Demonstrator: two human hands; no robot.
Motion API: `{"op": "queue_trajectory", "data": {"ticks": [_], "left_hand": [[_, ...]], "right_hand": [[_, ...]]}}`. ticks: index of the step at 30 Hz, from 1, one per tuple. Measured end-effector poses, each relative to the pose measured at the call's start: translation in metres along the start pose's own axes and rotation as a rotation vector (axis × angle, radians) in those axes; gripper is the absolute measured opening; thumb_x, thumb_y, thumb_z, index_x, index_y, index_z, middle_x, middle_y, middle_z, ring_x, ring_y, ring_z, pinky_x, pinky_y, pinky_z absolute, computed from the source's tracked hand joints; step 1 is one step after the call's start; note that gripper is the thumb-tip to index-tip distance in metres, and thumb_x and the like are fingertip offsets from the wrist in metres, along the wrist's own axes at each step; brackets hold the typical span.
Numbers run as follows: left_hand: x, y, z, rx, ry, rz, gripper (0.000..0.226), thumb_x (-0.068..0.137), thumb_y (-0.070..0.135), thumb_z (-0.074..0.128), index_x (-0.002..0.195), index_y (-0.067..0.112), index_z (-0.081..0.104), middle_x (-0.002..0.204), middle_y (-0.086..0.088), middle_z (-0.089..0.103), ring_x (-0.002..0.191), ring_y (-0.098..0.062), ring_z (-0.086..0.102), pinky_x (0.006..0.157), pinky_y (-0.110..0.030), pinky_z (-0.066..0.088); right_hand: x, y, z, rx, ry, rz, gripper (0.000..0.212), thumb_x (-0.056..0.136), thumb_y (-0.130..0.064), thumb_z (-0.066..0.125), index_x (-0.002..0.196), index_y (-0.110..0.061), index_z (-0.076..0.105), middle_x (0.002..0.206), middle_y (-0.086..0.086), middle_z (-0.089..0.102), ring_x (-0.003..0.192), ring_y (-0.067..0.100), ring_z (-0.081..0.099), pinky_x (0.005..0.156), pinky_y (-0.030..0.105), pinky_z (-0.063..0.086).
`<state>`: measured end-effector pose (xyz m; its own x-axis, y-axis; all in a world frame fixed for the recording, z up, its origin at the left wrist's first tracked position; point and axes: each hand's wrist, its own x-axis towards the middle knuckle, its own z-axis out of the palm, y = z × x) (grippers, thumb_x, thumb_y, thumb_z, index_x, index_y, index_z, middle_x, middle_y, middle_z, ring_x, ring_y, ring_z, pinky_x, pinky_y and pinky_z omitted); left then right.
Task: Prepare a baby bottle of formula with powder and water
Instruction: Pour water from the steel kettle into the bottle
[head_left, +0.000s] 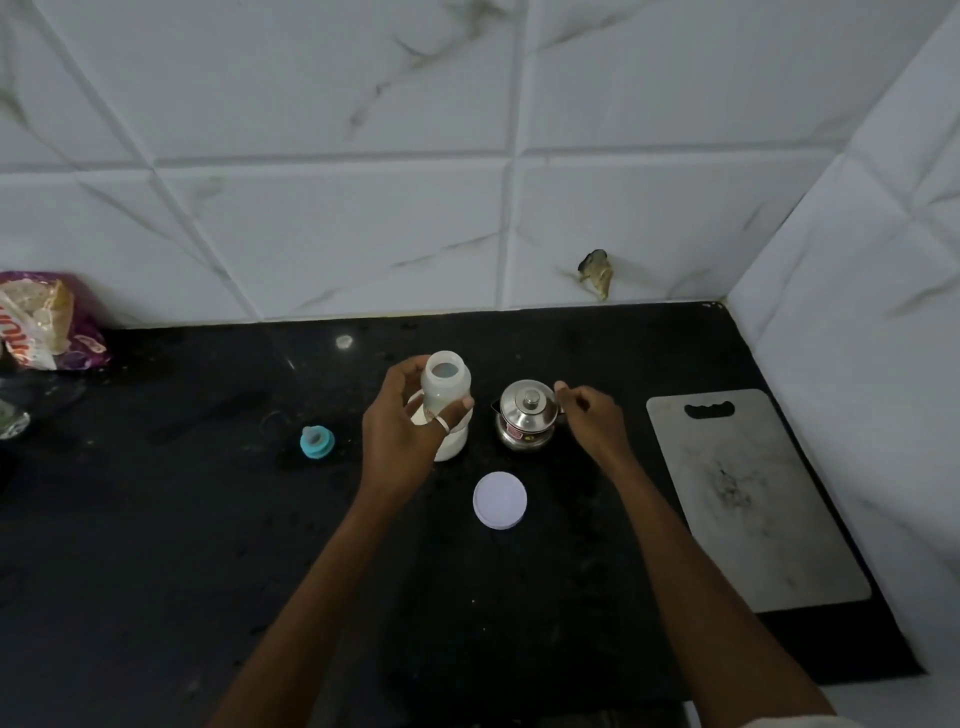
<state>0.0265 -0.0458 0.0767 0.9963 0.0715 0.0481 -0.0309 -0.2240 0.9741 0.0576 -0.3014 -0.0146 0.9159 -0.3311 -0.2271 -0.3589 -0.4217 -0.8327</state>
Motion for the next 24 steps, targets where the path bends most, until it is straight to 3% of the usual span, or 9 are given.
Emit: {"op": "queue_trajectory", "data": {"ticks": [7, 10, 16, 21, 24], "left_hand": [[0.005, 0.000, 0.007, 0.033, 0.052, -0.042, 0.055, 0.079, 0.025, 0.091, 0.125, 0.030, 0.062, 0.123, 0.012, 0.072, 0.114, -0.006, 0.069, 0.105, -0.040, 0.055], [0.006, 0.000, 0.005, 0.027, 0.074, -0.048, 0.054, 0.079, 0.026, 0.091, 0.122, 0.035, 0.061, 0.123, 0.011, 0.072, 0.116, -0.008, 0.069, 0.105, -0.043, 0.055], [0.003, -0.002, -0.003, 0.025, 0.100, -0.027, 0.056, 0.081, 0.022, 0.090, 0.128, 0.024, 0.061, 0.125, 0.009, 0.072, 0.117, -0.011, 0.069, 0.106, -0.044, 0.055], [0.001, -0.001, -0.007, 0.011, 0.109, -0.027, 0.055, 0.081, 0.020, 0.090, 0.127, 0.027, 0.061, 0.124, 0.009, 0.072, 0.116, -0.010, 0.070, 0.105, -0.043, 0.056], [0.001, -0.002, -0.010, 0.012, 0.111, -0.026, 0.055, 0.080, 0.021, 0.090, 0.124, 0.034, 0.060, 0.125, 0.010, 0.072, 0.118, -0.012, 0.069, 0.106, -0.044, 0.055]], "right_hand": [[0.009, 0.021, 0.016, 0.286, -0.026, 0.022, 0.044, 0.097, -0.050, 0.065, 0.061, -0.025, 0.059, 0.060, -0.007, 0.057, 0.058, 0.009, 0.051, 0.058, 0.031, 0.042], [0.008, 0.024, 0.022, 0.386, -0.023, 0.054, 0.043, 0.096, -0.049, 0.066, 0.065, -0.020, 0.059, 0.060, -0.004, 0.056, 0.054, 0.010, 0.049, 0.051, 0.028, 0.040], [0.008, 0.026, 0.026, 0.473, -0.003, 0.074, 0.046, 0.094, -0.045, 0.071, 0.069, -0.010, 0.055, 0.061, 0.005, 0.049, 0.050, 0.010, 0.043, 0.045, 0.024, 0.035], [0.015, 0.023, 0.023, 0.458, -0.057, 0.130, 0.048, 0.093, -0.048, 0.071, 0.075, -0.004, 0.060, 0.061, 0.006, 0.044, 0.051, 0.011, 0.036, 0.048, 0.026, 0.029], [0.017, 0.026, 0.028, 0.563, -0.082, 0.218, 0.048, 0.088, -0.051, 0.074, 0.082, -0.003, 0.072, 0.072, 0.009, 0.058, 0.060, 0.016, 0.042, 0.053, 0.029, 0.029]]}}
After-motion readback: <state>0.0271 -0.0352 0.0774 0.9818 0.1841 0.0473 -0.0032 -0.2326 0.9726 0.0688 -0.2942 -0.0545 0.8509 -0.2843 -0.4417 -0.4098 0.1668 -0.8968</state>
